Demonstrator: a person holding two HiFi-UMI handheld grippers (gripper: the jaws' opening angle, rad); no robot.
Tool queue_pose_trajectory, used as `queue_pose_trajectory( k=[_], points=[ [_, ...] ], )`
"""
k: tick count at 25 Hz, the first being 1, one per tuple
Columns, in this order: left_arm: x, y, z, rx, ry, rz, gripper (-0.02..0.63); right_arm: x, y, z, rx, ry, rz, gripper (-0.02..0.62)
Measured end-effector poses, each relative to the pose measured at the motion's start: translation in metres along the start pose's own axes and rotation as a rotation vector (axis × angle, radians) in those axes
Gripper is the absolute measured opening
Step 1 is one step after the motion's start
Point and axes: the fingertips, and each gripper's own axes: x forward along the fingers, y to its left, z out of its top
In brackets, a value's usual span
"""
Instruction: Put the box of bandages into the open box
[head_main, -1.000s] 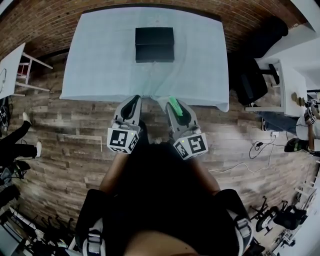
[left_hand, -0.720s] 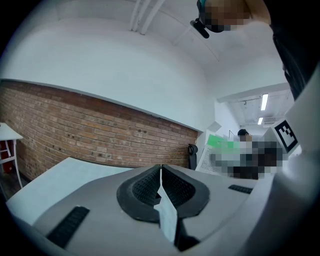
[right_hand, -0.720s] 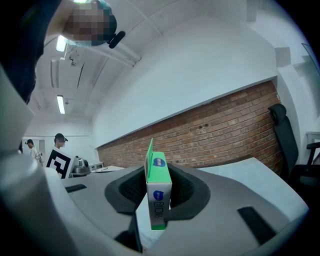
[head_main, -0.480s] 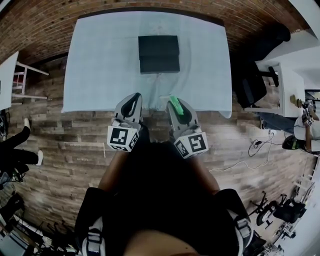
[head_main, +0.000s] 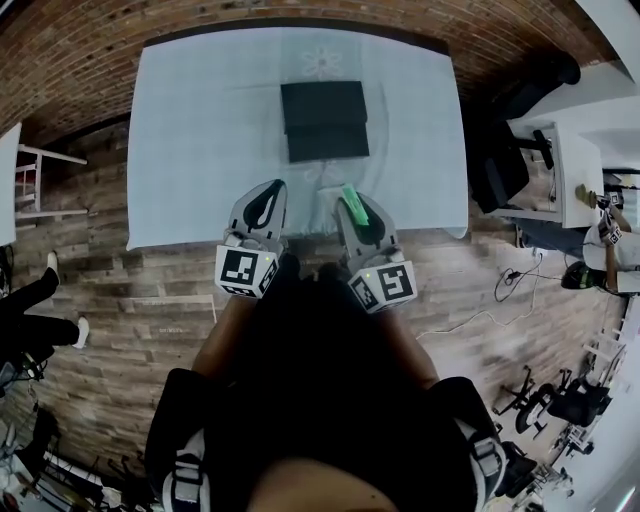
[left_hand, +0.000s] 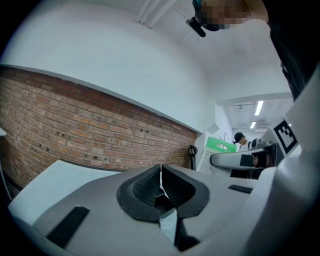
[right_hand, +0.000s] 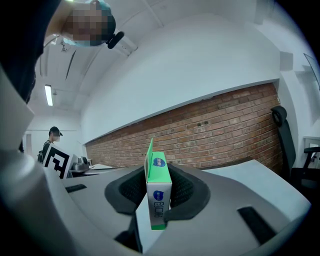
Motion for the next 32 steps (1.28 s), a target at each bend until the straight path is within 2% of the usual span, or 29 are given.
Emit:
queue_pose_trajectory(
  k=[9, 17, 24, 32],
  points=[
    [0.022, 0.022, -0.003, -0.017, 0.022, -0.013, 0.038, 0.034, -0.017, -0.007, -0.025, 0.038, -0.029, 0.103],
    [0.046, 0.032, -0.004, -0.019, 0.016, 0.035, 0.038, 0.055, -0.036, -0.015, -0.048, 0.060, 0.011, 0.103],
    [0.084, 0.045, 0.000, -0.024, 0.013, 0.073, 0.038, 0.085, -0.067, -0.024, -0.116, 0.110, 0.044, 0.103],
    [0.107, 0.052, -0.011, -0.043, 0.051, 0.093, 0.038, 0.120, -0.090, -0.065, -0.244, 0.226, 0.094, 0.103]
  ],
)
